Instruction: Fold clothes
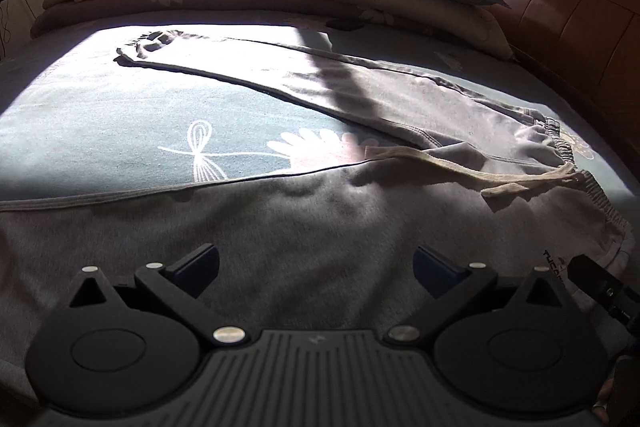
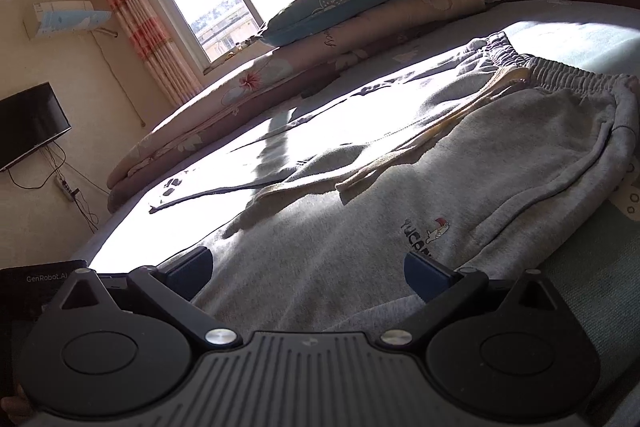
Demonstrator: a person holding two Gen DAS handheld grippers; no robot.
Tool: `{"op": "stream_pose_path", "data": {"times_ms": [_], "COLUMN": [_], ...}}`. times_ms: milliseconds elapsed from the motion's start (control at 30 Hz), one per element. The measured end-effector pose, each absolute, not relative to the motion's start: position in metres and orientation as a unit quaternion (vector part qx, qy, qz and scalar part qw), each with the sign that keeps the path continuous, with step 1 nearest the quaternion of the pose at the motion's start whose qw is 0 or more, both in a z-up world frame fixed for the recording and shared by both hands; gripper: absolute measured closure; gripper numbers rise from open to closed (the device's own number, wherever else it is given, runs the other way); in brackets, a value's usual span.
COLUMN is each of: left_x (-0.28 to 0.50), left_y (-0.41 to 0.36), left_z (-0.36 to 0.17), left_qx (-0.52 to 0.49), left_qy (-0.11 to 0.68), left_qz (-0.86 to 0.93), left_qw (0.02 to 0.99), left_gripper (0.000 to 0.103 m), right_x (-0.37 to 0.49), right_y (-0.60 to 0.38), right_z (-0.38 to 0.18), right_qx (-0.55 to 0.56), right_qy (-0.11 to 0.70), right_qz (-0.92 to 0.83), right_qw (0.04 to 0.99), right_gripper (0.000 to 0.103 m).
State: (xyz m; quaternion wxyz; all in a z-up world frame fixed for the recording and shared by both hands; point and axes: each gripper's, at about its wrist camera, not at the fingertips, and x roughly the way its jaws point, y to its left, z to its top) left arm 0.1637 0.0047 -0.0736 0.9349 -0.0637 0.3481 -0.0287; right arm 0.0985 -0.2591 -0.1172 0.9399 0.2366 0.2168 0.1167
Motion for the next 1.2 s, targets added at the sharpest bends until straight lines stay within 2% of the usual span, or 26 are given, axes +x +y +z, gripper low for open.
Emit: {"op": "stream_pose_path", "data": {"times_ms": [133,300,467,600,700,900,1067,1200], "left_x": [0.166,0.205,0.263,0.287,0.300,0.327,0.347,0.360], "left_y": [-0.009,-0.011,-0.015,-0.031,-0.048,-0.088,-0.113,-0.127], "left_z": [-0.090,-0.095,-0.094,-0.096,-0.083,-0.007,0.052,0.056], "left_qx": [-0.064,-0.062,-0.074,-0.085,-0.094,-0.070,-0.019,-0.004], "left_qy": [0.306,0.323,0.354,0.398,0.447,0.528,0.530,0.513], "left_qz": [-0.048,-0.096,-0.122,-0.117,-0.113,-0.117,-0.120,-0.140], "left_qw": [0.949,0.940,0.924,0.906,0.882,0.838,0.840,0.847], "left_gripper": [0.001,0.001,0.001,0.001,0.001,0.001,0.001,0.001], "right_x": [0.097,0.097,0.124,0.158,0.173,0.189,0.210,0.244], "right_y": [-0.268,-0.281,-0.286,-0.284,-0.283,-0.302,-0.332,-0.370], "right_z": [-0.122,-0.124,-0.119,-0.117,-0.108,-0.096,-0.059,-0.023], "right_qx": [0.224,0.225,0.201,0.183,0.181,0.239,0.237,0.210], "right_qy": [0.202,0.179,0.197,0.265,0.310,0.371,0.427,0.434], "right_qz": [0.059,-0.003,-0.040,-0.063,-0.051,-0.061,-0.075,-0.037], "right_qw": [0.951,0.958,0.959,0.945,0.932,0.895,0.869,0.875], "right_gripper": [0.000,0.000,0.000,0.000,0.000,0.000,0.000,0.000]}}
